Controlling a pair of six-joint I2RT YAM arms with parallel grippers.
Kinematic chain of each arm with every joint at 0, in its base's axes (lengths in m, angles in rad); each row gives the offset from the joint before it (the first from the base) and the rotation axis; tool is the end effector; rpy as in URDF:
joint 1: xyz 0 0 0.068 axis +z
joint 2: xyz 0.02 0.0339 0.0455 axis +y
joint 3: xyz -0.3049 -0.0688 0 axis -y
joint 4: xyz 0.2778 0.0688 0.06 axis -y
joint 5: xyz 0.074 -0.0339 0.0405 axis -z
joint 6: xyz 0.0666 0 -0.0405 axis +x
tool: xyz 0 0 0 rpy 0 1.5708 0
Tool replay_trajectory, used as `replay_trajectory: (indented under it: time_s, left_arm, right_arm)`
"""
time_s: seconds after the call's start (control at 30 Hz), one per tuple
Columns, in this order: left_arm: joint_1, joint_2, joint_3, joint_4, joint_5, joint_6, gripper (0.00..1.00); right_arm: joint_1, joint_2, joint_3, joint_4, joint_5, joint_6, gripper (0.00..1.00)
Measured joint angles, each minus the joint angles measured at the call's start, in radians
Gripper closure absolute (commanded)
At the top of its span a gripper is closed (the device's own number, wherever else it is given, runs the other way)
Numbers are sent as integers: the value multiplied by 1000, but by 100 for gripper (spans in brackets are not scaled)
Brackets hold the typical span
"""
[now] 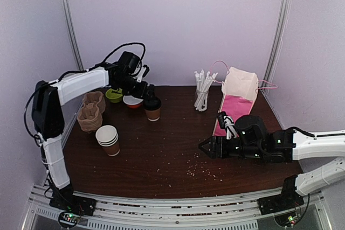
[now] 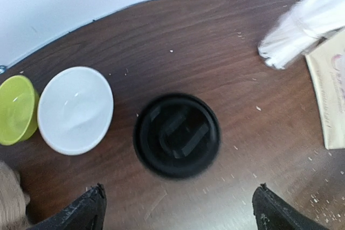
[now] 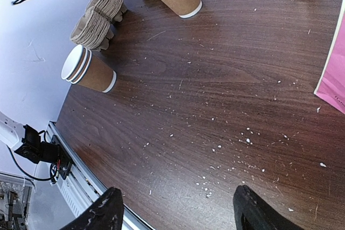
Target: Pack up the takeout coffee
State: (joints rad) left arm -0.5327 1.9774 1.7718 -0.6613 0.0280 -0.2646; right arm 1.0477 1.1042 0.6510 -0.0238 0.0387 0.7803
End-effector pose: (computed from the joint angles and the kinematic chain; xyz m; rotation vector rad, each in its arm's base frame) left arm 0.4434 -0.2635 0.2884 0.3435 2.4521 -0.3849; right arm 0.1440 0.2445 0.2536 -0.2716 2.2166 1.0503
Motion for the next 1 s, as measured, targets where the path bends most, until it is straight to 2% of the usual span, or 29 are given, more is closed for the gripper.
replay_trajectory:
  time_s: [0.2,0.33,0.43,0.67,0.83,1.0]
  left_arm:
    - [-173,-355,-332,85,-108,-84,20]
    - [-339,-452,-500,138,-179,-181,33]
    - [-399,-462,-619,172,-208,-253,44]
    - [-399,-422,-808,262,-285,-365,71]
    - [-399,-343,-814,333,-370,-413,81]
    - [-399,-208,-750,347,-454,-456,85]
  right_arm:
    - [0,-8,2,-12,9,-11,28]
    - [0,-16,16,-19,19,-17,28]
    - [0,-29,21,-22,28,-18,28]
    - [0,-61,22,-25,44,-16,28]
    - [0,-58,21,-12,43,-9,28]
    - [0,-58,21,3,43,3,28]
